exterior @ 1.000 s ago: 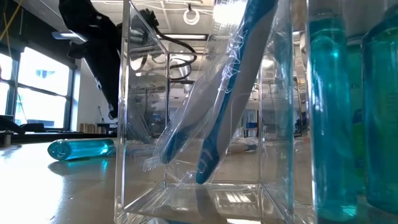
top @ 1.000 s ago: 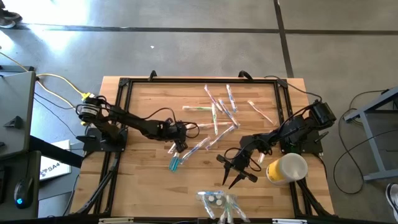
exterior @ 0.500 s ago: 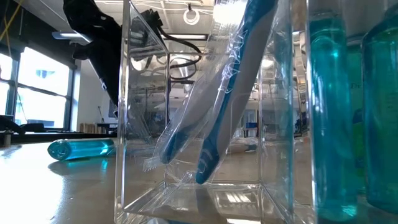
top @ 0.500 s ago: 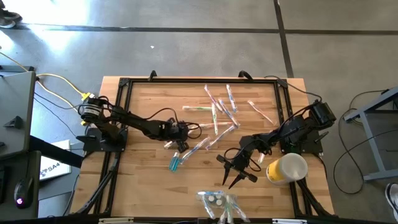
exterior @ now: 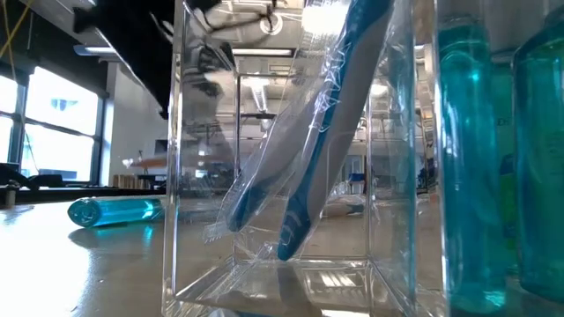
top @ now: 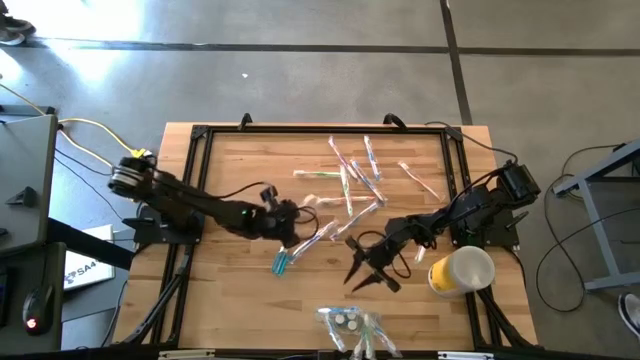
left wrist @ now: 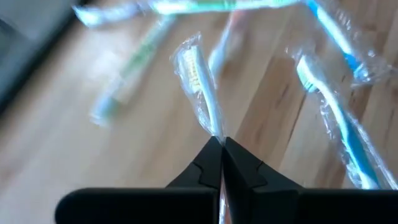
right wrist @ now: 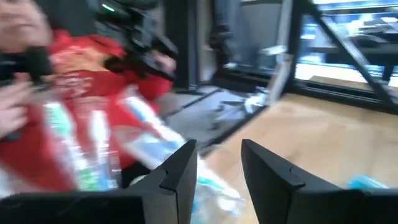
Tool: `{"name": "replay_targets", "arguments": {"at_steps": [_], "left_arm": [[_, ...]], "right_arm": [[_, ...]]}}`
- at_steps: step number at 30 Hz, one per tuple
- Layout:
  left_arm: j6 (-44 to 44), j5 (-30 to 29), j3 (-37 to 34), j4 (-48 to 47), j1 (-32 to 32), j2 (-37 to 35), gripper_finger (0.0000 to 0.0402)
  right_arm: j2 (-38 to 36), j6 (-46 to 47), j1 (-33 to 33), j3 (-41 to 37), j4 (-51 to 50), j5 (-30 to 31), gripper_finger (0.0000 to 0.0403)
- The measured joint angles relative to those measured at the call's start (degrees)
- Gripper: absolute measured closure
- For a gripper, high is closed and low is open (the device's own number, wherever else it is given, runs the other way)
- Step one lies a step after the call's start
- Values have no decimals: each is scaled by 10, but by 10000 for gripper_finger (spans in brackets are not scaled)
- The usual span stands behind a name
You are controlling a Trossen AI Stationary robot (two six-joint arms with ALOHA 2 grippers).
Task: Pick & Place toothbrushing station
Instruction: Put the orange toothbrush into the transparent organizer
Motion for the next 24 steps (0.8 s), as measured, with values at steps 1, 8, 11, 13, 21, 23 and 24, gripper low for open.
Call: {"name": "replay_targets", "arguments": {"at_steps": [1,8,11,13,21,23,24], "left_arm": [[1,-18,2,-11,-13,-11,400],[54,-86,8,66,-132,-86,400],[145,-89,8,186,-186,-89,400],[211,-87,8,262,-217,-89,400],[289,-42,8,366,-244,-85,401],[289,-31,8,375,-245,-80,401],[292,-26,8,390,-245,-74,401]], "right_arm": [[0,0,0,0,0,17,284],[0,-24,18,0,5,86,284],[0,-73,40,0,15,154,284],[0,-113,55,0,35,204,284],[0,-199,109,0,146,361,284],[0,-212,115,0,164,374,284],[0,-217,118,1,165,383,283]]}}
